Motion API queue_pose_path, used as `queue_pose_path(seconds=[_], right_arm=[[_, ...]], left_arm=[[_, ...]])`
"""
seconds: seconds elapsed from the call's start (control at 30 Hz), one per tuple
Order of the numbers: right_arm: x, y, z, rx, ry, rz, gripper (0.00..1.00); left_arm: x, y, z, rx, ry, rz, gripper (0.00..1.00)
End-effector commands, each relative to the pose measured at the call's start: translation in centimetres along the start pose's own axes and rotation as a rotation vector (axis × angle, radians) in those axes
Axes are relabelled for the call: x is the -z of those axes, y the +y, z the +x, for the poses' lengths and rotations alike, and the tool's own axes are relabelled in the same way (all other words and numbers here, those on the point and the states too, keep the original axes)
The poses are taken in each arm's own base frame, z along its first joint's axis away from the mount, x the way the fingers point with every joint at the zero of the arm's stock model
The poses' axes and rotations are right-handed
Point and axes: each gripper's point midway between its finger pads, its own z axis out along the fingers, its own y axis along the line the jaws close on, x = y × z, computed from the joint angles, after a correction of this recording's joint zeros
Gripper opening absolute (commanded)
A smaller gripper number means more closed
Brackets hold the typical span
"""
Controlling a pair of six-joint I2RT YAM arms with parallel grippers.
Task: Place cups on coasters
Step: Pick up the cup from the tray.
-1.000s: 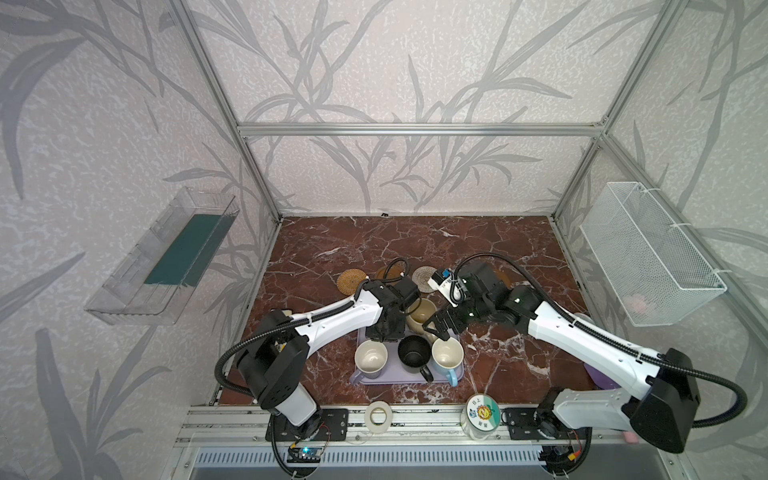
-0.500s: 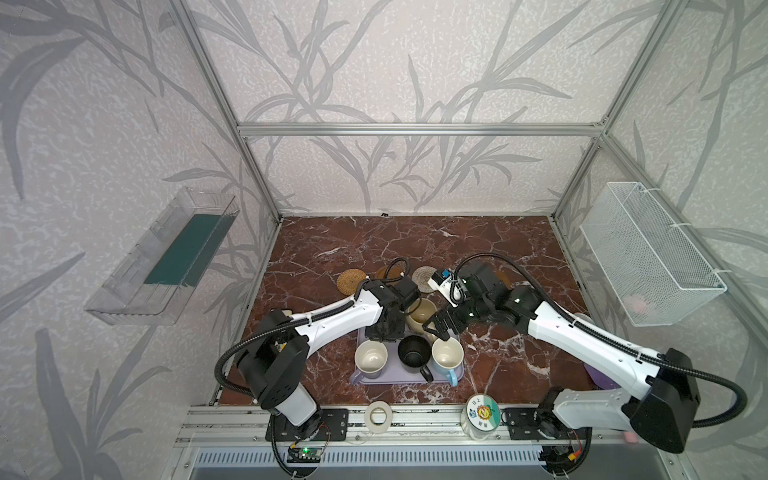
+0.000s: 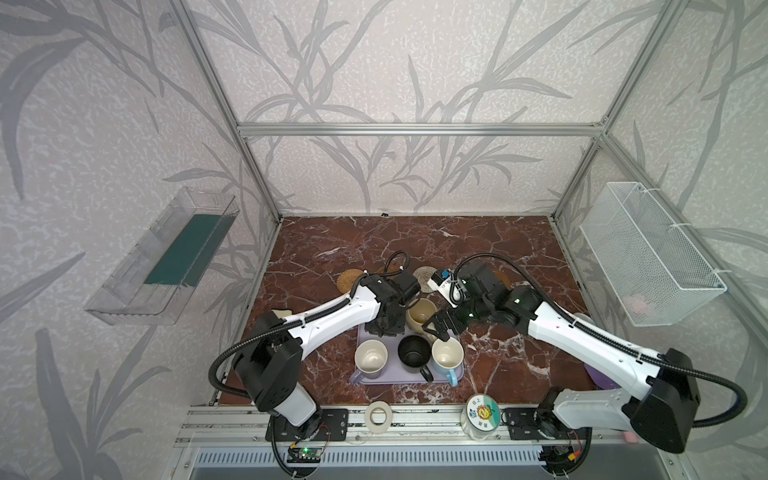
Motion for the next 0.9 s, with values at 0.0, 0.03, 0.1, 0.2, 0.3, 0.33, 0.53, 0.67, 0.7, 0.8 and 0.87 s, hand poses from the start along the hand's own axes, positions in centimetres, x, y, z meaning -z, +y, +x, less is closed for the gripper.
queue_pose_path(seconds=[0.0, 0.03, 0.1, 0.2, 0.3, 0.33, 0.53, 0.67, 0.7, 0.8, 0.87], right_arm=[[0.8, 0.6, -0.7, 0.019, -0.038, -0.005, 0.98], [0.8, 0.6, -0.8, 0.018, -0.038, -0.004, 0.98], [0.8, 0.7, -0.9, 0.022, -0.041, -0.007, 0.98], [0.9, 1.0, -1.2, 0.027, -0.047, -0.011, 0.98], [0.9, 1.3, -1.9, 0.031, -0.062, -0.017, 0.98], [0.8, 1.4, -2.1, 0.036, -0.066, -0.02, 0.98], [0.2, 2.1, -4.2, 0.058, -0.091, -0.014, 0.98], [-0.4, 2.3, -6.0, 0.053, -0.125, -0.004, 0.98], [-0.5, 2.5, -6.4, 0.055, -0.132, -0.007, 0.99], [-1.1, 3.0, -7.4, 0.064, -0.134, -0.015, 0.99], [-1.6, 3.2, -8.0, 0.073, -0.131, -0.007, 0.99]], left_arm=[[3.0, 0.2, -1.8, 0.017, -0.102, 0.016, 0.0], [3.2, 0.2, -1.8, 0.019, -0.106, 0.02, 0.0], [3.5, 0.3, -2.0, 0.02, -0.114, 0.018, 0.0], [4.2, 1.3, -2.4, 0.037, -0.134, -0.026, 0.0], [5.1, 2.0, -3.0, 0.03, -0.149, -0.062, 0.0], [5.2, 2.1, -3.1, 0.029, -0.153, -0.061, 0.0], [5.8, 3.0, -4.5, 0.045, -0.172, -0.055, 0.0], [6.6, 4.1, -6.0, 0.064, -0.203, -0.048, 0.0], [6.8, 4.3, -6.4, 0.066, -0.215, -0.05, 0.0], [7.6, 5.3, -7.8, 0.071, -0.252, -0.052, 0.0], [8.0, 5.9, -8.7, 0.079, -0.271, -0.045, 0.0]])
